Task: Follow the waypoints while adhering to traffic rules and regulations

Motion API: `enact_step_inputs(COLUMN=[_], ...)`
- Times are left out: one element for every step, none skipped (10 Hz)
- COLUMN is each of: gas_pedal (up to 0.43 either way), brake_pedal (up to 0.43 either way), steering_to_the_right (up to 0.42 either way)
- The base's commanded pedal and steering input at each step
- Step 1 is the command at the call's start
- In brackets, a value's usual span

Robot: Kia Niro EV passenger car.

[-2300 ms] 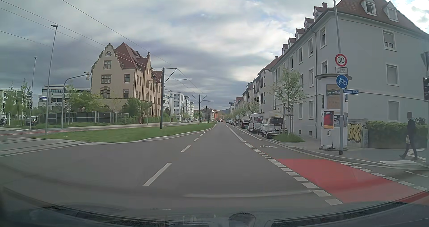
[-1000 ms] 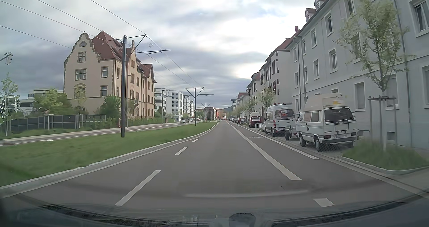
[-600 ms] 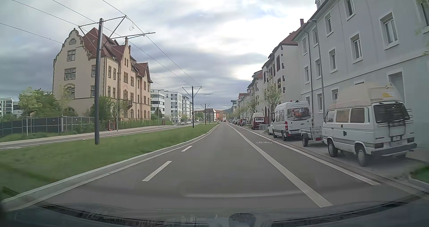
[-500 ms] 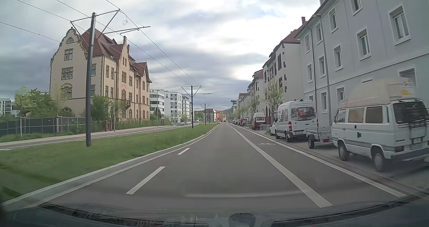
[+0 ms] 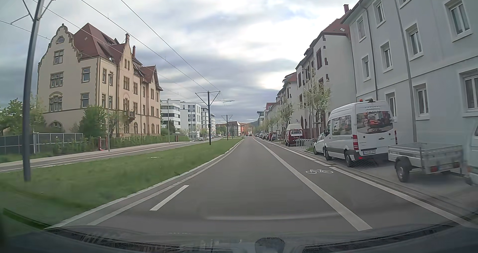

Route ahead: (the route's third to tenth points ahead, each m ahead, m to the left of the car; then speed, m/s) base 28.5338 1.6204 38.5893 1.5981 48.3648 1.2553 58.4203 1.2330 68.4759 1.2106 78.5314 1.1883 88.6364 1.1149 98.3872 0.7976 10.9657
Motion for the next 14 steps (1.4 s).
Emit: enact_step_inputs(gas_pedal=[0.11, 0.11, 0.11, 0.11, 0.11, 0.098, 0.098, 0.098, 0.098, 0.098, 0.098, 0.098, 0.098, 0.098], brake_pedal=[0.0, 0.0, 0.0, 0.0, 0.0, 0.0, 0.0, 0.0, 0.0, 0.0, 0.0, 0.0, 0.0, 0.0], steering_to_the_right=[0.001, 0.001, 0.001, 0.001, 0.001, 0.001, 0.001, 0.001, 0.001, 0.001, 0.001, 0.001, 0.001, 0.001])
